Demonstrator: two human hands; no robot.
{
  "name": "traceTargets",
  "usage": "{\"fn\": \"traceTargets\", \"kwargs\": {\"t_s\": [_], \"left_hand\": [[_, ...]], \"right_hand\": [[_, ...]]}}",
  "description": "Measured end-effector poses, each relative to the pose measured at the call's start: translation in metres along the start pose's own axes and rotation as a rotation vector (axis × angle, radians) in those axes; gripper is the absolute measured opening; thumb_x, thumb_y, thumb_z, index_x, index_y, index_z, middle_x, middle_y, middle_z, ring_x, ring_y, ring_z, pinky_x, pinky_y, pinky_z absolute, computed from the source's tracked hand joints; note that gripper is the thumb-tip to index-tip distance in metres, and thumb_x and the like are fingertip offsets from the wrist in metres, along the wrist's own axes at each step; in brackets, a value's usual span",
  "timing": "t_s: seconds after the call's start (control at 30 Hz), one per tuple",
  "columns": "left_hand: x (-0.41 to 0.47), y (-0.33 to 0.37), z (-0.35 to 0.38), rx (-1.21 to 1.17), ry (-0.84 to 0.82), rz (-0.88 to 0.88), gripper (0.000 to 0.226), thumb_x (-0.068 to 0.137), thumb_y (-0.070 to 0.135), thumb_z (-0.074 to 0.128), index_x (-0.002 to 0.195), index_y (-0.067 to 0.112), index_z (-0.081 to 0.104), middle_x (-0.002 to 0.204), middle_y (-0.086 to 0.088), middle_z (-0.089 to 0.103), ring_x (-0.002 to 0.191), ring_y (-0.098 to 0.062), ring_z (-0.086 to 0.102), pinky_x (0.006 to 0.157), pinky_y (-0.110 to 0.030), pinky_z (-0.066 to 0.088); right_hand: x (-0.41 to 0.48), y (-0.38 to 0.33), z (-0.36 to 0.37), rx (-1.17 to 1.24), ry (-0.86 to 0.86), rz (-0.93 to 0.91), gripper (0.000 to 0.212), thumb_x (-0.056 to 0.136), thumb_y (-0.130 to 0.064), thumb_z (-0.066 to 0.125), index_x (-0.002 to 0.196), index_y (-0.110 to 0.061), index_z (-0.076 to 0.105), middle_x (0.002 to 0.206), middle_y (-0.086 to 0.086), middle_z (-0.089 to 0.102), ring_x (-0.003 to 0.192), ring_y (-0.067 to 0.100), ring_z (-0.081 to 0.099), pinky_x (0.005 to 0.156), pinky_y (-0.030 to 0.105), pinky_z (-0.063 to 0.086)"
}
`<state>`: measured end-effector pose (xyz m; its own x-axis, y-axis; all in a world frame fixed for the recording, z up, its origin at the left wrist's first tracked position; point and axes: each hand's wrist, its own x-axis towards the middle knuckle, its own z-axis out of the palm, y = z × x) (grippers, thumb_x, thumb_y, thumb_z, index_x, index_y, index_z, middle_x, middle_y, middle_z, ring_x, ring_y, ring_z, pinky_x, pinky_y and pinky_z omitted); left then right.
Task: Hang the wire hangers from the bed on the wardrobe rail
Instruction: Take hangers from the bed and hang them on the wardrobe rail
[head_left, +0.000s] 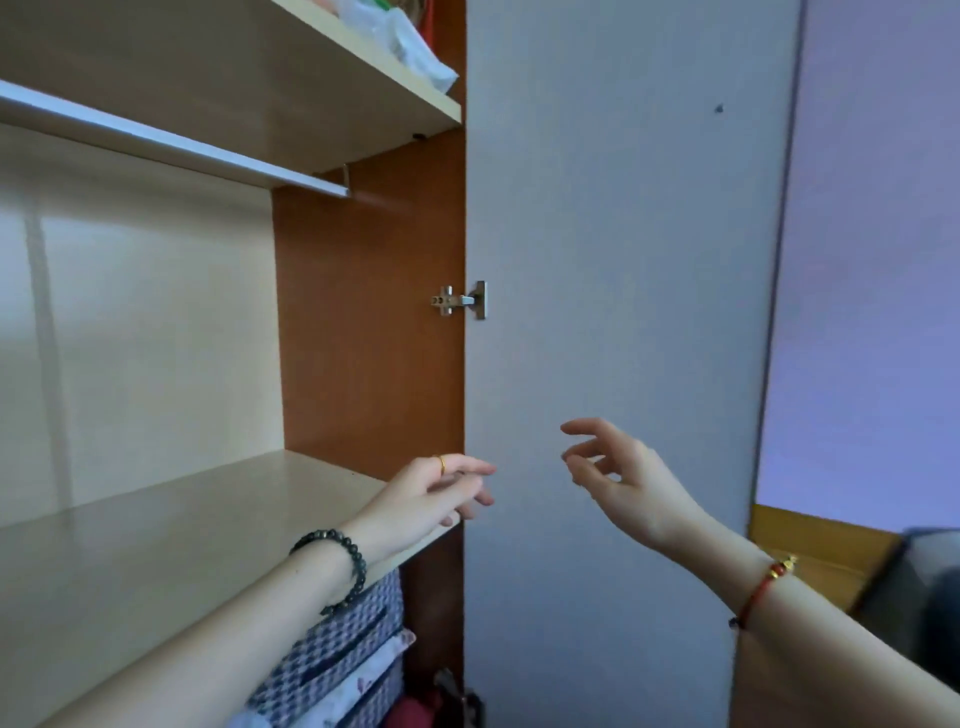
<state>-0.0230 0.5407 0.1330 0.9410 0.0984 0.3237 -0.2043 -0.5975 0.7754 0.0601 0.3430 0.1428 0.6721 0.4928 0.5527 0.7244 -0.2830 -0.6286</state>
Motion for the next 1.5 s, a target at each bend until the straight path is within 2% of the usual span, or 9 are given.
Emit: {"fn": "traceTargets", "kwargs": {"t_s": [0.2,0.33,0.5,0.67,0.83,1.1,1.17,1.3,1.5], "left_hand": [[0.024,0.039,0.134,-0.054,-0.276,0.113,0.021,0.095,0.017,0.045,0.098,0.035,0.056,0.088,0.013,0.067,0.066,0.010,0.057,0.067,-0.012,0.044],[0.022,0.074,0.219,-0.048,-0.449,0.232,0.020,0.095,0.018,0.046,0.099,0.036,0.055,0.091,0.013,0.068,0.071,0.012,0.059,0.068,-0.005,0.043],[0.003,0.120,0.316,-0.068,-0.620,0.365,0.020,0.094,0.023,0.049,0.099,0.041,0.056,0.098,0.010,0.070,0.087,-0.002,0.063,0.084,-0.015,0.047],[-0.033,0.162,0.400,-0.162,-0.776,0.409,0.019,0.094,0.022,0.049,0.110,0.029,0.057,0.100,0.003,0.069,0.085,-0.007,0.060,0.074,-0.005,0.044],[-0.065,0.179,0.469,-0.194,-0.892,0.408,0.018,0.091,0.022,0.053,0.104,0.034,0.056,0.100,-0.003,0.066,0.082,-0.008,0.056,0.076,-0.012,0.044],[-0.105,0.179,0.542,-0.251,-0.988,0.381,0.020,0.089,0.020,0.056,0.100,0.037,0.055,0.100,0.007,0.064,0.078,0.001,0.055,0.070,0.000,0.040],[-0.109,0.178,0.554,-0.267,-1.004,0.368,0.024,0.089,0.019,0.057,0.095,0.041,0.053,0.098,0.009,0.063,0.081,-0.001,0.058,0.073,-0.001,0.041],[-0.110,0.176,0.566,-0.275,-1.015,0.351,0.026,0.089,0.018,0.057,0.094,0.044,0.052,0.093,0.014,0.062,0.083,-0.005,0.058,0.078,-0.008,0.043],[-0.106,0.177,0.569,-0.314,-1.029,0.309,0.022,0.090,0.018,0.055,0.096,0.040,0.054,0.092,0.010,0.061,0.075,-0.001,0.054,0.078,-0.012,0.044]], "right_hand": [[-0.098,0.064,-0.107,-0.056,0.250,0.221,0.024,0.090,-0.014,0.050,0.105,-0.034,0.048,0.092,-0.003,0.063,0.085,0.026,0.064,0.078,0.042,0.052],[-0.173,0.090,-0.168,-0.095,0.424,0.358,0.026,0.090,-0.012,0.051,0.103,-0.034,0.050,0.099,0.010,0.066,0.085,0.025,0.064,0.079,0.039,0.051],[-0.266,0.106,-0.228,-0.136,0.616,0.523,0.024,0.091,-0.015,0.049,0.106,-0.033,0.049,0.097,0.008,0.065,0.084,0.029,0.063,0.073,0.044,0.053],[-0.351,0.107,-0.272,-0.231,0.804,0.671,0.024,0.091,-0.014,0.050,0.113,-0.024,0.051,0.097,0.005,0.065,0.082,0.023,0.063,0.073,0.037,0.052],[-0.423,0.113,-0.294,-0.356,1.009,0.809,0.027,0.090,-0.012,0.050,0.116,-0.019,0.053,0.097,0.003,0.062,0.079,0.014,0.059,0.075,0.029,0.046],[-0.492,0.163,-0.282,-0.417,1.217,1.072,0.042,0.080,-0.003,0.058,0.121,-0.005,0.052,0.114,0.019,0.061,0.106,0.033,0.057,0.094,0.037,0.043],[-0.495,0.171,-0.282,-0.409,1.250,1.079,0.045,0.077,-0.001,0.058,0.121,-0.005,0.051,0.111,0.018,0.063,0.102,0.034,0.059,0.092,0.040,0.046],[-0.496,0.173,-0.284,-0.332,1.350,1.047,0.045,0.077,0.005,0.054,0.121,-0.005,0.050,0.090,0.008,0.063,0.076,0.023,0.058,0.070,0.023,0.040],[-0.493,0.180,-0.283,-0.410,1.520,0.914,0.046,0.080,-0.007,0.046,0.126,-0.003,0.049,0.106,0.023,0.061,0.094,0.039,0.060,0.089,0.049,0.047]]}}
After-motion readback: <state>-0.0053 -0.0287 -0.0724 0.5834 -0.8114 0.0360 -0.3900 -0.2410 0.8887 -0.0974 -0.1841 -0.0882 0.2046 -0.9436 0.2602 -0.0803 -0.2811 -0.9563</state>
